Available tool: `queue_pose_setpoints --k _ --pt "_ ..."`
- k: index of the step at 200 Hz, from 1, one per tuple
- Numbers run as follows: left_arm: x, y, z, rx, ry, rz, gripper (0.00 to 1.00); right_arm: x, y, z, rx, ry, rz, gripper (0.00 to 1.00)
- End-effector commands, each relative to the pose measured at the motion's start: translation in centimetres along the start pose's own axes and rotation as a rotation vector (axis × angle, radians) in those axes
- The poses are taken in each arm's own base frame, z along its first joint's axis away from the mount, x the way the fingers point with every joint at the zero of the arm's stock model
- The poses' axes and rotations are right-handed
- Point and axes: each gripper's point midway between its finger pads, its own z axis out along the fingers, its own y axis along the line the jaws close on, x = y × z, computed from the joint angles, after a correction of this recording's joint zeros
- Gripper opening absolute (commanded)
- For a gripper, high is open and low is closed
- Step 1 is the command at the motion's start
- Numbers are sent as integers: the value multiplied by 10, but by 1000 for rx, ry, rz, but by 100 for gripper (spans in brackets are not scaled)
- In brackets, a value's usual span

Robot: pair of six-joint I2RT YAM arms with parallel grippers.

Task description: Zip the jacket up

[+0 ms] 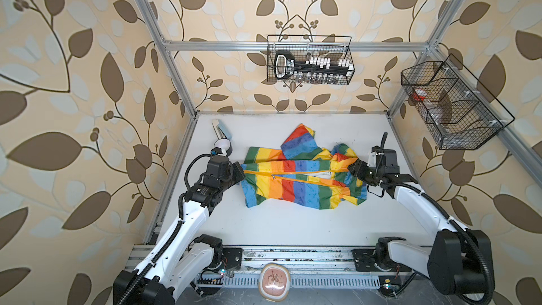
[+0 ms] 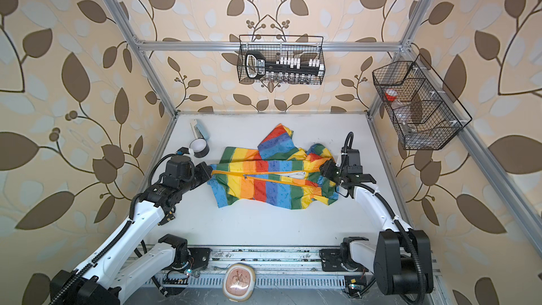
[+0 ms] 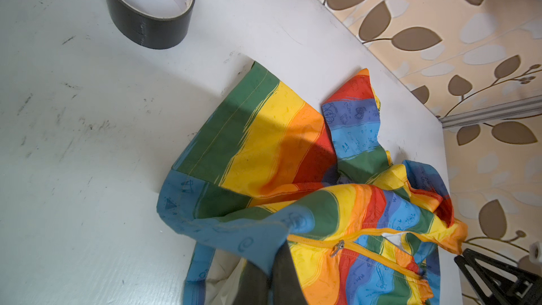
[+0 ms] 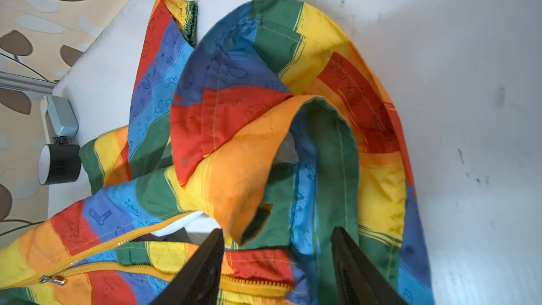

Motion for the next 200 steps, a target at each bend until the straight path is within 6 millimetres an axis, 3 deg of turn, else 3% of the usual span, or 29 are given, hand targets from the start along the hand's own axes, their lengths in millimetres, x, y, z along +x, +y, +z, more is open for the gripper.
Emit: queue_pose_setpoints --k 1,58,82,141,170,200 --pt "-9 -3 0 14 -35 -12 0 -9 11 5 -50 -4 34 58" --pt "-7 -1 3 6 -26 -10 0 -19 29 29 -148 17 60 57" --pt "-7 -1 3 3 -26 -12 0 -21 43 35 -202 32 66 45" --pt "-7 3 2 -10 -33 -12 0 -33 68 -7 -282 -16 53 14" --pt "-8 2 2 -9 -34 -10 0 -22 58 -23 -252 5 41 7" --pt "-9 1 2 -7 -37 0 0 -3 41 -28 -209 63 32 0"
